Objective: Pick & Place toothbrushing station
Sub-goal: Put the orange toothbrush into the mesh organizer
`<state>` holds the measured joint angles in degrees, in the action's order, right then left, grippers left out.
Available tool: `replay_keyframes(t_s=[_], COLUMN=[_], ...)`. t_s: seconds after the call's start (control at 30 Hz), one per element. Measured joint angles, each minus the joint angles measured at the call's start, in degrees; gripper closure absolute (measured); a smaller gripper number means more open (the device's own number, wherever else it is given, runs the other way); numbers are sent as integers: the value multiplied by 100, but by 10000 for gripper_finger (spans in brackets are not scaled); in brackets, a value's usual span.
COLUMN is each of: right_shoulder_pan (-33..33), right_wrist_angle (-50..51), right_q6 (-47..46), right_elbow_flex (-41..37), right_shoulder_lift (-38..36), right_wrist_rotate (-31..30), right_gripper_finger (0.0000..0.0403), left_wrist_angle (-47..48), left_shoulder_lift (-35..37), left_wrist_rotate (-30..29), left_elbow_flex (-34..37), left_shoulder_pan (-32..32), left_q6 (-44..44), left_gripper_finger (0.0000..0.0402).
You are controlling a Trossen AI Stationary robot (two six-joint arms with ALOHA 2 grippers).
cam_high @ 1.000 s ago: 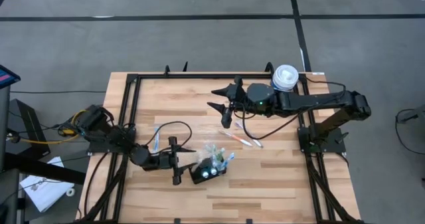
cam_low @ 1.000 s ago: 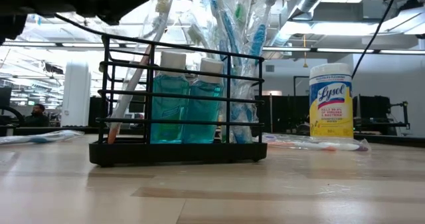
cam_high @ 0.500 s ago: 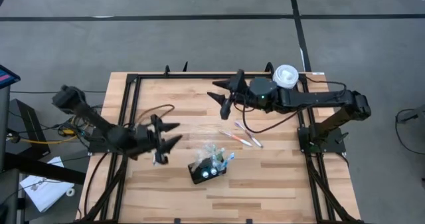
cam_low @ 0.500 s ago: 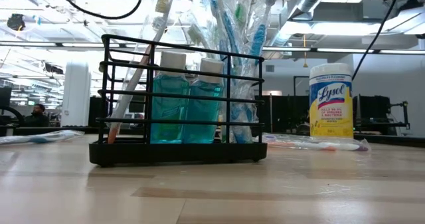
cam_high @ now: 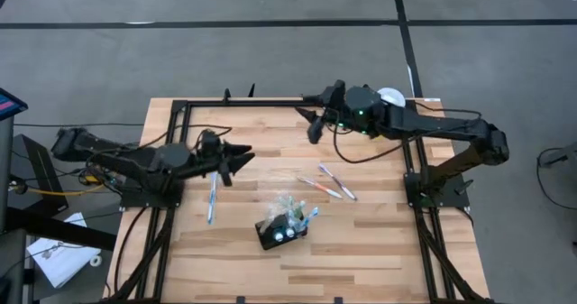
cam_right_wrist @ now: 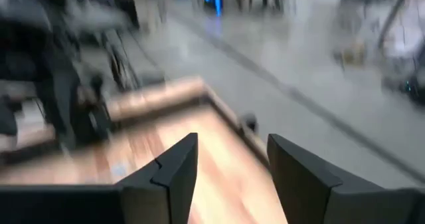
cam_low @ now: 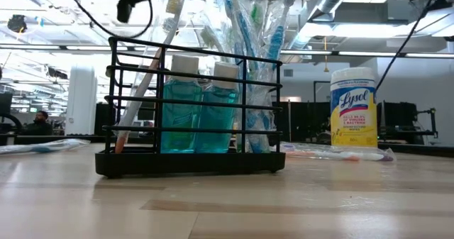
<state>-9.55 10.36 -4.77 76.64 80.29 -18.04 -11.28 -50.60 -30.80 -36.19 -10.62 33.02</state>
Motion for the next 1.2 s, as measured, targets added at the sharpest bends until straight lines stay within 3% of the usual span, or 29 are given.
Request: replay_keyframes(t_s=[0.2,0.4,0.57,0.73,0.93,1.2], right_shoulder_pan=[-363,-461,-501,-475,-662,-919], right_wrist_angle=[2221,3934,3410,2921,2148,1404], right_q6=[-555,-570,-617,-955,-1741,-2470], right_elbow_flex=[-8,-169,-763,-1301,-1641,-1635], right_shoulder_lift=[-331,-354,-465,-424,-407,-413], right_wrist_rotate=[347,630,1203,1545,1799,1852], right_gripper_finger=[239,226,213,210,213,210], left_wrist_angle=[1255,1370,2197,2202,2490,2432], left_shoulder_lift=[-695,-1453,-1957,-2239,-2748,-3535], left_wrist_rotate=[1476,2106,2294,2583,3677,4454], left_elbow_flex=[-453,-1116,-1672,-1856,-1798,-1813], left_shoulder_pan=[1008,1518,1872,2061,2429,2434], left_q6=[127,-475,-802,-963,-1097,-2567], left_gripper_finger=[226,225,225,225,225,225])
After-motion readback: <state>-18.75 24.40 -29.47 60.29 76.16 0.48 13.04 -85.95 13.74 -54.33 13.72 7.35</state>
